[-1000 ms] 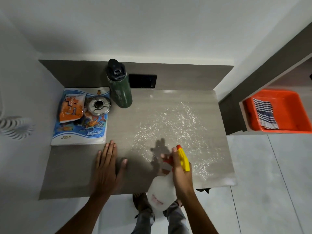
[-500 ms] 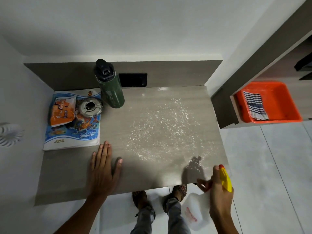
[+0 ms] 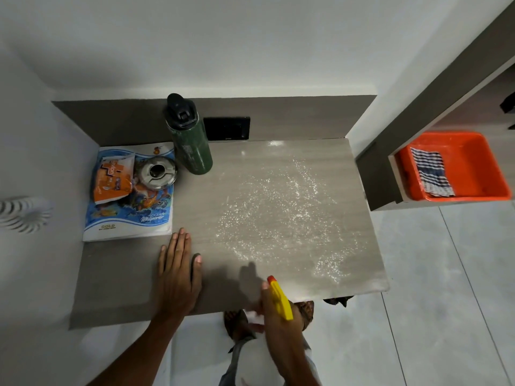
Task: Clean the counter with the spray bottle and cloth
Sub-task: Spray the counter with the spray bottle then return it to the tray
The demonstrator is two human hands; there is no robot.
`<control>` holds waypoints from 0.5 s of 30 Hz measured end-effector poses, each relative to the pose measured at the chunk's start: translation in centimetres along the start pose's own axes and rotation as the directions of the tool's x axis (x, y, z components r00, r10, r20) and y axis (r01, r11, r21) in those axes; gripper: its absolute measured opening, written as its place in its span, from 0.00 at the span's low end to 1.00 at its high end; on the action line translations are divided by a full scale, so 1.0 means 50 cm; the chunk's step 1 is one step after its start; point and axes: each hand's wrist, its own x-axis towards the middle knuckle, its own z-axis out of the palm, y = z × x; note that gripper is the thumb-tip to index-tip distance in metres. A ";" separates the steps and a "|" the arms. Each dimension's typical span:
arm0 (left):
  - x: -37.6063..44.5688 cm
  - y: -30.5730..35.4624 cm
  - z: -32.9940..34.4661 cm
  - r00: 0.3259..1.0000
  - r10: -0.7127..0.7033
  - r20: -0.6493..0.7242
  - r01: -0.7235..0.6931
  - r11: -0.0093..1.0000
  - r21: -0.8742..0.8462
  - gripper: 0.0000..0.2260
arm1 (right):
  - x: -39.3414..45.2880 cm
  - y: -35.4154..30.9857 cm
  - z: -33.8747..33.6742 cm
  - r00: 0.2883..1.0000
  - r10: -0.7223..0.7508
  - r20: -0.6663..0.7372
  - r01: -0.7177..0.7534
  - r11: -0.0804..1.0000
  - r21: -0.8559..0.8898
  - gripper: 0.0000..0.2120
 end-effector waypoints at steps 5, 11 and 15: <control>0.000 -0.008 0.008 1.000 0.006 0.015 -0.006 1.000 -0.007 0.28 | 0.039 -0.027 0.043 0.993 -0.075 0.090 0.073 0.997 0.021 0.21; 0.003 -0.002 -0.003 0.997 -0.022 0.068 0.023 1.000 -0.008 0.30 | 0.100 -0.070 0.067 0.991 0.023 -0.135 -0.006 0.992 0.128 0.22; 0.006 0.008 -0.010 0.995 -0.047 0.089 0.049 0.999 -0.018 0.31 | 0.125 -0.096 0.023 0.978 -0.036 -0.207 0.073 0.982 0.172 0.30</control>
